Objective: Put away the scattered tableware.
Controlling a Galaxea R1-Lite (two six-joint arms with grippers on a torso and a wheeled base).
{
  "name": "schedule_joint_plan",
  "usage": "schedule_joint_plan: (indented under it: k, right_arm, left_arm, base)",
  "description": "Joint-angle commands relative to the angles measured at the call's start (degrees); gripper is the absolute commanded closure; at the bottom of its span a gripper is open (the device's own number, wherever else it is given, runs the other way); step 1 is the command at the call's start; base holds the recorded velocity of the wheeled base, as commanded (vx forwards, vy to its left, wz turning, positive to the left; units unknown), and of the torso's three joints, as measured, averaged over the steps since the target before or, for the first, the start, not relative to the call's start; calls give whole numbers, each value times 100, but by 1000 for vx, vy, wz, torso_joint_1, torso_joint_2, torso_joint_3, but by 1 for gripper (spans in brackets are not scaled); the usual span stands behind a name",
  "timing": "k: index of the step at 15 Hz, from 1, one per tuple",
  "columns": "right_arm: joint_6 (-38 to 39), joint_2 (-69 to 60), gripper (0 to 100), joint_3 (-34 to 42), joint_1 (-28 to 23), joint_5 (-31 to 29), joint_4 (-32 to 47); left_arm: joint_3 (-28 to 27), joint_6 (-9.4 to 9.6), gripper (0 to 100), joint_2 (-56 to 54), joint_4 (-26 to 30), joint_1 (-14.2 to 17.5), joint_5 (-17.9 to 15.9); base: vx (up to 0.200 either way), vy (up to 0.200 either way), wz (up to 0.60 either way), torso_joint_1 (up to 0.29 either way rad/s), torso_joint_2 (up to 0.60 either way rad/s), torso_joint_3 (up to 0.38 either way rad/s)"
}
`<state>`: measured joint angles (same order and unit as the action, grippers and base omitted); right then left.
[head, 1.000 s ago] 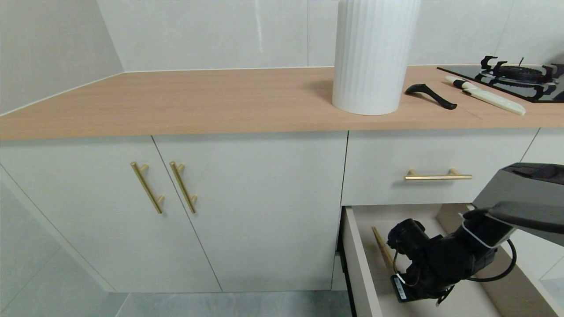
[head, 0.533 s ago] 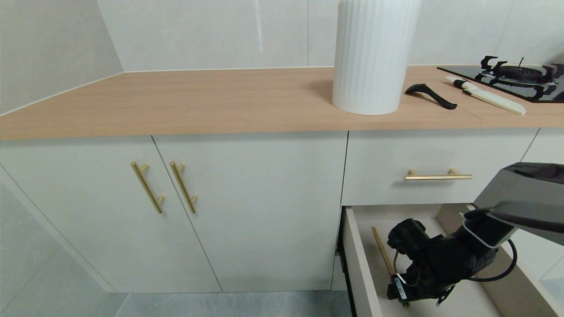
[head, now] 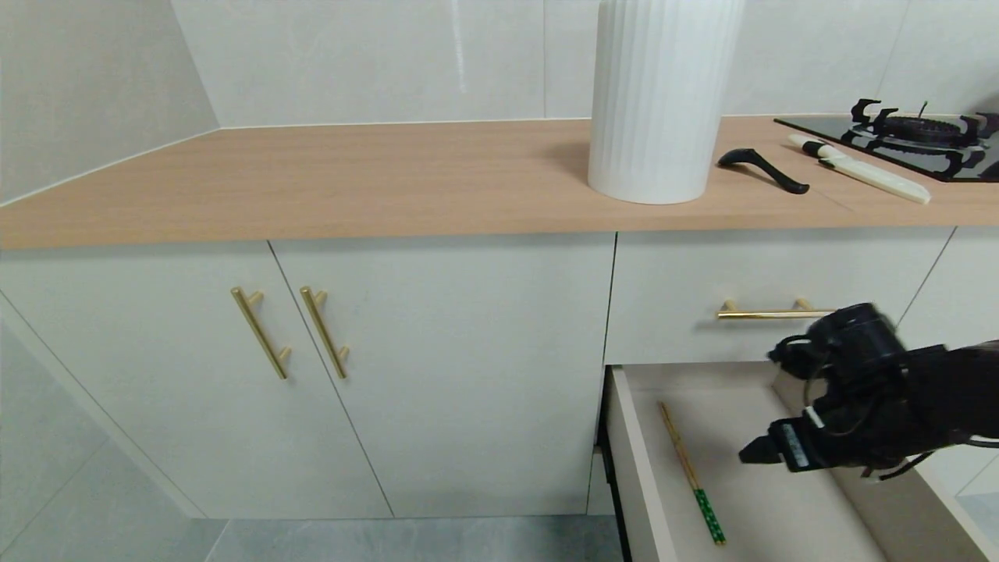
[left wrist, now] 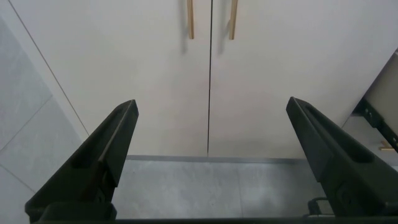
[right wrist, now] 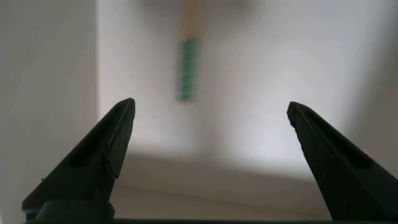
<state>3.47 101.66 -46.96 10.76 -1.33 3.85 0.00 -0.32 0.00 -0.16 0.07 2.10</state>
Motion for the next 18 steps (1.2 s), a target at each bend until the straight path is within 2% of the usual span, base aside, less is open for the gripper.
schedule_joint_plan:
  k: [1, 7, 10, 14, 18]
  right_arm:
    - [-462, -1473, 0, -24, -936, 370, 142]
    - [-637, -1895, 0, 2, -971, 379, 160]
    - [-734, -2053, 0, 38, -971, 405, 168]
    - [-796, -2168, 0, 73, -971, 440, 168]
    - [-796, -2168, 0, 73, -962, 440, 168]
  left_arm:
    - [0, -3, 0, 9, -2, 1, 1]
    - [0, -3, 0, 9, -2, 1, 1]
    - [0, -3, 0, 9, -2, 1, 1]
    - [0, -3, 0, 9, -2, 1, 1]
    - [0, -3, 0, 9, -2, 1, 1]
  base:
    - [0, 0, 0, 0, 0, 0]
    - [0, 0, 0, 8, -24, -11]
    - [0, 0, 0, 106, -250, -230]
    - [0, 0, 0, 88, -499, -284]
    - [0, 0, 0, 256, -467, -272]
